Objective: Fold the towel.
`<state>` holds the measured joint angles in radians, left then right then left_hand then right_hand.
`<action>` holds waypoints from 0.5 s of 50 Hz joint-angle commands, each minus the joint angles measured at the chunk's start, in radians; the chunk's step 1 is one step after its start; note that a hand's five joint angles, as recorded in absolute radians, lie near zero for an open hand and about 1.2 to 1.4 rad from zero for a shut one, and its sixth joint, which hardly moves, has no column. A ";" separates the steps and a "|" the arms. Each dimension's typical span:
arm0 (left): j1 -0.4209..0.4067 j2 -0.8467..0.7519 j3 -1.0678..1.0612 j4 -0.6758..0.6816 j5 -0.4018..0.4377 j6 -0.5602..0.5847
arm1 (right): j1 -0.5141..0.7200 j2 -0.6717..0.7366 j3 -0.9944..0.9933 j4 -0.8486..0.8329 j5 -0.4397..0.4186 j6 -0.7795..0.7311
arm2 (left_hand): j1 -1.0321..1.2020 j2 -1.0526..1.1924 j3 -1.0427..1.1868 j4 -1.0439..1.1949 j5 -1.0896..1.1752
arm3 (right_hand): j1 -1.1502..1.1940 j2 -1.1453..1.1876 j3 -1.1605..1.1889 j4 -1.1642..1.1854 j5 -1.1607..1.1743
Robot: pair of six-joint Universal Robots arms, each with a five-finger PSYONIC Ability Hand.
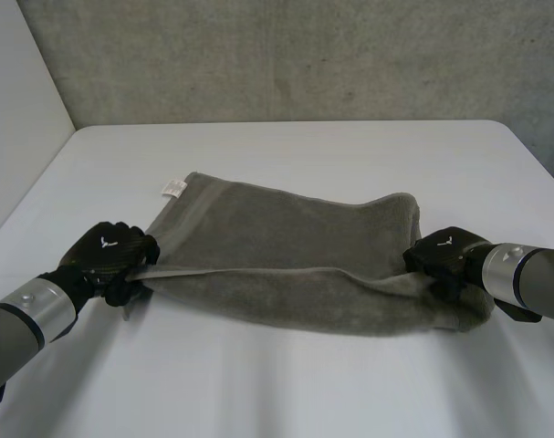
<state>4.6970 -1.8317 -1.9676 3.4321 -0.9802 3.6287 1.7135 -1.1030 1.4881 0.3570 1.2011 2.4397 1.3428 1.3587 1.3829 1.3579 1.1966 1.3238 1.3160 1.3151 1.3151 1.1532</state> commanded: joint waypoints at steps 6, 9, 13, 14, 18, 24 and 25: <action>-0.008 -0.029 0.079 0.003 -0.003 0.007 | 0.011 -0.011 -0.085 -0.067 -0.017 -0.007 | 0.054 0.038 0.013 0.038 0.025 | 0.072 0.080 0.081 0.081 0.069; -0.021 -0.090 0.195 -0.005 -0.018 0.008 | 0.023 -0.023 -0.139 -0.186 -0.037 0.004 | 0.054 0.038 0.013 0.038 0.025 | 0.072 0.080 0.081 0.081 0.069; -0.078 -0.113 0.428 -0.010 -0.061 0.002 | 0.072 -0.111 -0.202 -0.472 0.000 0.062 | 0.054 0.038 0.013 0.038 0.025 | 0.072 0.080 0.081 0.081 0.069; -0.078 -0.113 0.429 -0.010 -0.061 0.002 | 0.072 -0.112 -0.203 -0.474 0.000 0.062 | 0.054 0.038 0.013 0.038 0.025 | 0.072 0.080 0.081 0.081 0.069; -0.120 -0.113 0.668 0.028 -0.165 -0.059 | 0.081 -0.243 -0.210 -0.772 0.118 0.215 | 0.054 0.038 0.013 0.038 0.025 | 0.072 0.080 0.081 0.081 0.069; -0.118 -0.100 0.881 0.104 -0.253 -0.308 | 0.075 -0.310 -0.253 -0.827 0.195 0.306 | 0.054 0.038 0.013 0.038 0.025 | 0.072 0.080 0.081 0.081 0.069; -0.118 -0.100 0.882 0.104 -0.253 -0.309 | 0.075 -0.310 -0.253 -0.826 0.195 0.306 | 0.054 0.038 0.013 0.038 0.025 | 0.072 0.080 0.081 0.081 0.069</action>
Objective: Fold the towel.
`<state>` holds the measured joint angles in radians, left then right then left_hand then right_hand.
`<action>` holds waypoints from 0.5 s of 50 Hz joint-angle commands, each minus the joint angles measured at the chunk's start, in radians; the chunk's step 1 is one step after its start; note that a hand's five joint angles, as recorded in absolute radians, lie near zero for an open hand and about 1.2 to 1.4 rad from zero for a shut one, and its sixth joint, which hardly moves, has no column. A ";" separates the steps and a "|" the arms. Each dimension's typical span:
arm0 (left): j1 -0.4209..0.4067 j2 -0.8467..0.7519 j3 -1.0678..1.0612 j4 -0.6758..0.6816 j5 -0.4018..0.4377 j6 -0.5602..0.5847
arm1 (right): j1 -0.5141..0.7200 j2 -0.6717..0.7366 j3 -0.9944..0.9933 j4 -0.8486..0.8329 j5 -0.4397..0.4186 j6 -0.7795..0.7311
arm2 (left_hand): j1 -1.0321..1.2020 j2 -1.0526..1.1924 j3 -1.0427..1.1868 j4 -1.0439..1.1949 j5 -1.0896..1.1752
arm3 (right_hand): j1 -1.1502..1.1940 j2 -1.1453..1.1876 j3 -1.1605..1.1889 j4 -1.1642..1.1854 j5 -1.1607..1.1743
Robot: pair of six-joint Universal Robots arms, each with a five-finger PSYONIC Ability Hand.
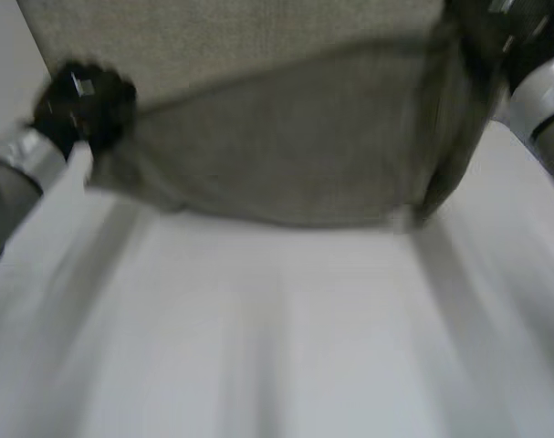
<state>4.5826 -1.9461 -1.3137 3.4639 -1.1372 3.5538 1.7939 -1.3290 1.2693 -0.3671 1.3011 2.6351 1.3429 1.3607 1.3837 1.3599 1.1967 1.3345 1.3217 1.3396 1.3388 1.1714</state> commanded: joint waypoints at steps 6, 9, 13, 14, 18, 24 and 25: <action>-0.004 0.013 0.249 0.063 -0.090 -0.371 | 0.002 -0.073 -0.070 0.060 0.075 0.106 | 0.053 0.036 0.013 0.036 0.025 | 0.062 0.075 0.057 0.057 0.050; -0.002 0.015 0.168 0.057 -0.084 -0.362 | 0.002 -0.047 -0.067 0.140 0.034 0.103 | 0.053 0.036 0.013 0.036 0.025 | 0.062 0.075 0.057 0.057 0.050; -0.001 0.026 0.048 0.061 -0.059 -0.354 | 0.004 -0.003 -0.039 0.209 -0.036 0.098 | 0.053 0.036 0.013 0.036 0.025 | 0.062 0.075 0.057 0.057 0.050; 0.005 0.038 -0.017 0.064 -0.033 -0.349 | 0.004 0.011 -0.012 0.246 -0.073 0.091 | 0.053 0.036 0.013 0.036 0.025 | 0.062 0.075 0.057 0.057 0.050; 0.067 0.075 -0.226 0.072 0.069 -0.305 | -0.007 0.039 0.121 0.303 -0.154 0.019 | 0.053 0.036 0.013 0.036 0.025 | 0.062 0.075 0.057 0.057 0.050; 0.117 0.102 -0.403 0.072 0.177 -0.216 | -0.014 0.039 0.255 0.306 -0.180 -0.092 | 0.053 0.036 0.013 0.036 0.025 | 0.062 0.075 0.057 0.057 0.050; 0.131 0.107 -0.450 0.072 0.204 -0.184 | -0.014 0.039 0.283 0.304 -0.180 -0.108 | 0.053 0.036 0.013 0.036 0.025 | 0.062 0.075 0.057 0.057 0.050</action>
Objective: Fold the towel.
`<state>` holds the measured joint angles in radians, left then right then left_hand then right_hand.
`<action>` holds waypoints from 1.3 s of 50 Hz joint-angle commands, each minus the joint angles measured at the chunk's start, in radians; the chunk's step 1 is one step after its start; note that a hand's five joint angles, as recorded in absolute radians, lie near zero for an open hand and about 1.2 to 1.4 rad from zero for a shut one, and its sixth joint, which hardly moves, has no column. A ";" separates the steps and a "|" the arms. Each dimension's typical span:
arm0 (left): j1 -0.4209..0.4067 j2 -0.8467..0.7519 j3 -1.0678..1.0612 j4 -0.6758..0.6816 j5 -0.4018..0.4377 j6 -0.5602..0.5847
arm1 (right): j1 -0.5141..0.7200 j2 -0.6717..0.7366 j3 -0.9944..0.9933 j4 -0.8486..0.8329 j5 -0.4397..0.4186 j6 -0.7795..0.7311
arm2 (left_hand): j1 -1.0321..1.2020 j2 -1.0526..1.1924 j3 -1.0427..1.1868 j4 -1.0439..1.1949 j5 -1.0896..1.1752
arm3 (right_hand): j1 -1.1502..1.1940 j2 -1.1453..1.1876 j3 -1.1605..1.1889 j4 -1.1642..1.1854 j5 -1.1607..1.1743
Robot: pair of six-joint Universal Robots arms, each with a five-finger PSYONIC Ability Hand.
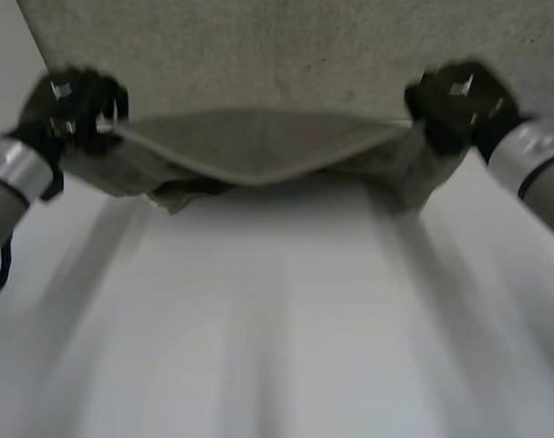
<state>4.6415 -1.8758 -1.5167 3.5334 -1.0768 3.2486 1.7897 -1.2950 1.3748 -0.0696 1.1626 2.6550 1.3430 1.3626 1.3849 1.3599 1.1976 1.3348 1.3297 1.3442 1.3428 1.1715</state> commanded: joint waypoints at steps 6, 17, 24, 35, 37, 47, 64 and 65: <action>0.112 0.056 -0.350 0.001 0.204 0.229 | -0.013 0.000 0.214 0.019 -0.032 -0.141 | 0.053 0.034 0.011 0.036 0.024 | 0.061 0.067 0.052 0.054 0.050; 0.157 0.083 -0.408 -0.007 0.219 0.261 | -0.065 -0.055 0.241 0.134 -0.032 -0.129 | 0.053 0.034 0.011 0.036 0.024 | 0.061 0.067 0.052 0.054 0.050; 0.161 0.161 -0.444 -0.016 0.242 0.258 | -0.087 -0.119 0.276 0.254 -0.047 -0.144 | 0.053 0.034 0.011 0.036 0.024 | 0.061 0.067 0.052 0.054 0.050; 0.240 0.520 -0.493 -0.248 0.429 0.188 | -0.191 -0.428 0.274 0.389 -0.115 -0.139 | 0.053 0.034 0.011 0.036 0.024 | 0.061 0.067 0.052 0.054 0.050; 0.258 0.557 -0.494 -0.278 0.454 0.172 | -0.219 -0.451 0.267 0.435 -0.139 -0.145 | 0.053 0.034 0.011 0.036 0.024 | 0.061 0.067 0.052 0.054 0.050; 0.240 0.393 -0.485 -0.167 0.436 0.158 | -0.268 -0.278 0.282 0.539 -0.153 -0.345 | 0.053 0.034 0.011 0.036 0.024 | 0.061 0.067 0.052 0.054 0.050; 0.043 -0.020 -0.177 -0.172 0.186 0.261 | -0.124 -0.030 0.104 0.432 -0.032 -0.306 | 0.053 0.034 0.011 0.036 0.024 | 0.061 0.067 0.052 0.054 0.050; 0.022 -0.032 -0.121 -0.182 0.176 0.258 | -0.103 -0.020 0.048 0.398 -0.020 -0.269 | 0.053 0.034 0.011 0.036 0.024 | 0.061 0.067 0.052 0.054 0.050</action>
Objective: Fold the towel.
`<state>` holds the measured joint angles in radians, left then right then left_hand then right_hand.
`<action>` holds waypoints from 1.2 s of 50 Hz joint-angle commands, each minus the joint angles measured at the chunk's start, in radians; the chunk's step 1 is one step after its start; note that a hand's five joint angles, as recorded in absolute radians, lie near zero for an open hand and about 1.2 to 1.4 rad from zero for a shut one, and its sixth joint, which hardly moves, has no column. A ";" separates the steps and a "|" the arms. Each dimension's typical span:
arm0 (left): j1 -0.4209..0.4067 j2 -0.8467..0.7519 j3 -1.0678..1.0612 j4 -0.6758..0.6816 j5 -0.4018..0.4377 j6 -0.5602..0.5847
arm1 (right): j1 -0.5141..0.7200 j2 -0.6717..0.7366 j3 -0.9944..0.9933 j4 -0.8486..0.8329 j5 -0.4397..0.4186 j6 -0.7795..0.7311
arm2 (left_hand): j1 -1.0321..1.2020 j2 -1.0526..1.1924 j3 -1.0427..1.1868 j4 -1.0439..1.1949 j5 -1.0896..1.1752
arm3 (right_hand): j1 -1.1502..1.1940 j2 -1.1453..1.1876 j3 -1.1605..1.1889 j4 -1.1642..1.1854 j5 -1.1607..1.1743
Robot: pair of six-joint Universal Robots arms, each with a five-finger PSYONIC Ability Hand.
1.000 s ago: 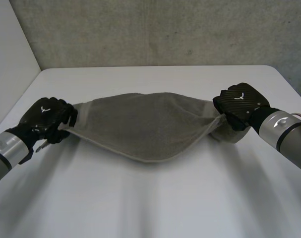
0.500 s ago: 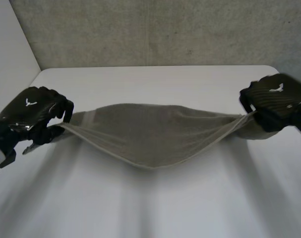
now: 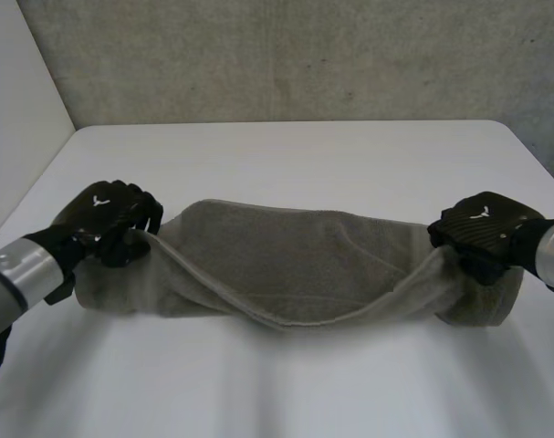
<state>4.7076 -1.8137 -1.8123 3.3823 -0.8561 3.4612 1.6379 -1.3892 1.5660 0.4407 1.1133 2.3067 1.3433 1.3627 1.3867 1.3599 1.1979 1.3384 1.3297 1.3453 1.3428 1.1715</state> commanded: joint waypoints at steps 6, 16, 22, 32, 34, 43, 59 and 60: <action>-0.127 -0.087 0.463 -0.047 -0.246 -0.037 | 0.135 0.058 -0.331 -0.377 0.108 0.325 | 0.053 0.034 0.010 0.036 0.024 | 0.058 0.067 0.051 0.053 0.050; -0.112 0.072 0.660 -0.028 -0.305 -0.370 | 0.125 -0.073 -0.396 -0.352 0.102 0.439 | 0.053 0.034 0.010 0.036 0.024 | 0.058 0.067 0.051 0.053 0.050; -0.096 0.109 0.558 -0.014 -0.236 -0.399 | 0.135 -0.062 -0.374 -0.289 0.091 0.409 | 0.053 0.034 0.010 0.036 0.024 | 0.058 0.067 0.051 0.053 0.050; 0.037 0.200 0.049 0.072 0.007 -0.312 | 0.120 -0.070 -0.089 -0.281 -0.032 0.240 | 0.053 0.034 0.010 0.036 0.024 | 0.058 0.067 0.051 0.053 0.050; 0.066 0.217 -0.016 0.092 0.046 -0.288 | 0.114 -0.070 -0.051 -0.283 -0.042 0.223 | 0.053 0.034 0.010 0.036 0.024 | 0.058 0.067 0.051 0.053 0.050; 0.189 0.295 -0.188 0.106 0.157 -0.241 | 0.051 -0.126 0.063 -0.278 -0.090 0.185 | 0.053 0.034 0.010 0.036 0.024 | 0.058 0.067 0.051 0.053 0.050; 0.322 0.504 -0.220 0.060 0.298 -0.338 | -0.113 -0.323 0.012 0.012 -0.245 0.206 | 0.053 0.034 0.010 0.036 0.024 | 0.058 0.067 0.051 0.053 0.050; 0.315 0.499 -0.222 0.066 0.296 -0.332 | -0.128 -0.297 0.012 0.024 -0.245 0.195 | 0.053 0.034 0.010 0.036 0.024 | 0.058 0.067 0.051 0.053 0.050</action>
<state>5.0241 -1.3261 -2.0331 3.4394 -0.5794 3.1566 1.5686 -1.7181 1.6108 0.3597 0.9027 2.5216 1.3571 1.3638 1.3877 1.3599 1.1977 1.3386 1.3297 1.3463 1.3467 1.1715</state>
